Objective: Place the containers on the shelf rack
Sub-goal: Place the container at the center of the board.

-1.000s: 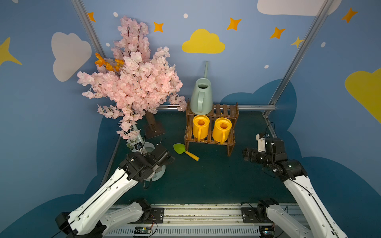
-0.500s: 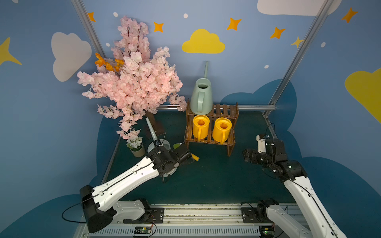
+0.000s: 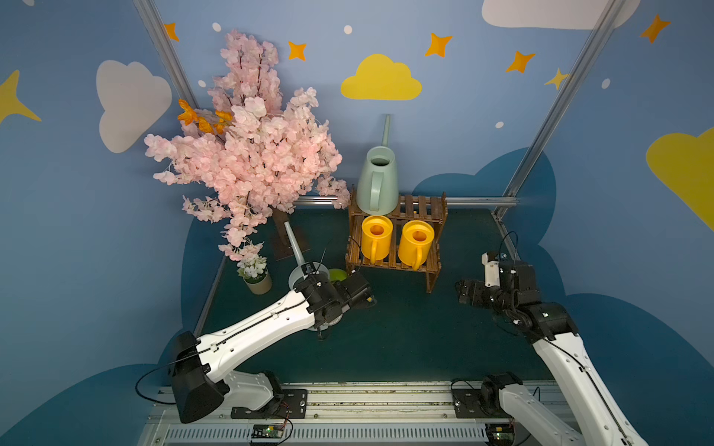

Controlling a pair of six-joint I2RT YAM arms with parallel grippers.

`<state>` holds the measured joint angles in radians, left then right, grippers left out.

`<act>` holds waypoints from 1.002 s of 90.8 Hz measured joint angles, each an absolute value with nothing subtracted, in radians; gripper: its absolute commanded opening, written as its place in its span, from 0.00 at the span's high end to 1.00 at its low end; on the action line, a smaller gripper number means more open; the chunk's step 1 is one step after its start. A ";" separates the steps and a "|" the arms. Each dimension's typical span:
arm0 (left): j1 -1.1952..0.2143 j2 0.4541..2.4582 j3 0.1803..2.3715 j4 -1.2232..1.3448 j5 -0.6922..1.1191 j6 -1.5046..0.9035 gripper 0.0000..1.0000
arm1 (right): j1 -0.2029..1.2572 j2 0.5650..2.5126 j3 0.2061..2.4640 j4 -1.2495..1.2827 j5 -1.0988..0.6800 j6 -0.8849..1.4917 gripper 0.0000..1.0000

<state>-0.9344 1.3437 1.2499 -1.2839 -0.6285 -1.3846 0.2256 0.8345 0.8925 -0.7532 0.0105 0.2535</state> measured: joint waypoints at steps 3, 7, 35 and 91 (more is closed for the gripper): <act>-0.934 1.344 1.250 -1.284 -0.628 -1.385 0.74 | 0.226 0.834 0.892 -0.753 0.010 0.253 0.02; -0.934 1.345 1.250 -1.284 -0.628 -1.387 0.71 | 0.225 0.833 0.892 -0.753 0.010 0.253 0.02; -0.937 1.346 1.251 -1.306 -0.628 -1.399 0.49 | 0.218 0.830 0.892 -0.754 0.006 0.253 0.02; -0.980 1.178 1.398 -1.359 -0.551 -1.053 0.24 | 0.255 0.780 1.148 -0.900 -0.012 0.237 0.10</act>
<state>-0.9798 1.1782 1.3979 -1.3594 -0.5510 -1.0534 0.2554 0.7803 1.1481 -0.9001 -0.0120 0.2375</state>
